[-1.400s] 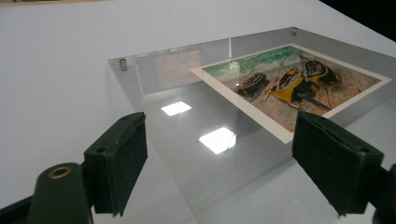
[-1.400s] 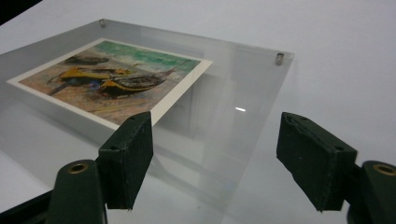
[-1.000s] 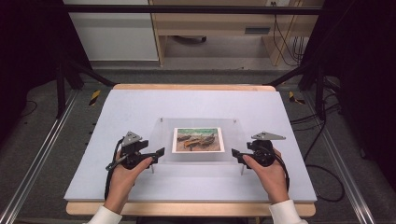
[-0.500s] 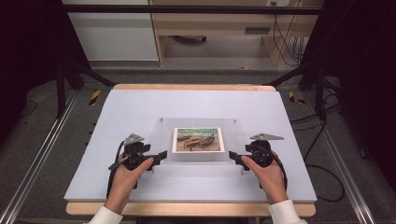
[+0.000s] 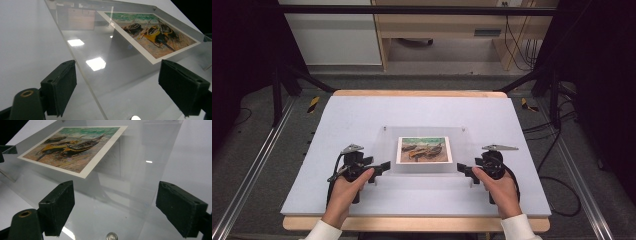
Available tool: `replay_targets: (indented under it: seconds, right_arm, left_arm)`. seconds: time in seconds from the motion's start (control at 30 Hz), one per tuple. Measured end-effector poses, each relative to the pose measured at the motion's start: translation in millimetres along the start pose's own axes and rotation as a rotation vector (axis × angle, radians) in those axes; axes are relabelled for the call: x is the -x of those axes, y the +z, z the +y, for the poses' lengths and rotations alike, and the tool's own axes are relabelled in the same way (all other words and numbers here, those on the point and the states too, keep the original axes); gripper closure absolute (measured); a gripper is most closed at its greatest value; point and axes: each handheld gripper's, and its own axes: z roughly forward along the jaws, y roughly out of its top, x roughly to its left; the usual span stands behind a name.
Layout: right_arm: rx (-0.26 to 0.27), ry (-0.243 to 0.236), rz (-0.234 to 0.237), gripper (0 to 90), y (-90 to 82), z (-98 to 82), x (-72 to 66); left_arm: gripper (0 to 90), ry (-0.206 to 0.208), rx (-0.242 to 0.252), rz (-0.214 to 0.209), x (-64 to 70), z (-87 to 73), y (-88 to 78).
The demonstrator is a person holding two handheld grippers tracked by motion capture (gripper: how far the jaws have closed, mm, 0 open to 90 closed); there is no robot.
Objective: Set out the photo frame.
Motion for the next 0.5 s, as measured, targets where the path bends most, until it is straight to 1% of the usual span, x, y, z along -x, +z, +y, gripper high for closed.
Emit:
replay_targets:
  seconds: [0.03,0.1,0.13,0.27,0.33,0.5]
  right_arm:
    - [0.0,0.005,0.003,15.8,0.1,-0.2,0.4]
    - [0.0,0.011,0.007,15.7,0.2,-0.3,0.9]
    - [0.0,0.011,0.009,15.7,0.3,-0.5,1.6]
    - [-0.003,0.033,0.023,15.7,0.3,-1.3,3.1]
    - [-0.001,0.03,0.03,15.7,0.2,-1.9,4.4]
    - [-0.008,0.058,0.049,15.8,-0.1,-3.0,6.0]
  left_arm:
    - [14.3,-0.006,-0.004,-0.007,-0.9,0.1,0.0]
    - [14.8,-0.024,-0.016,-0.035,-2.3,-0.2,0.7]
    - [14.6,-0.027,-0.016,-0.039,-2.2,-0.4,1.2]
    - [14.4,-0.027,-0.016,-0.043,-2.3,-0.5,1.8]
    - [14.5,-0.027,-0.015,-0.047,-2.7,-0.6,1.9]
    - [14.4,-0.025,-0.015,-0.05,-3.0,-0.6,1.9]
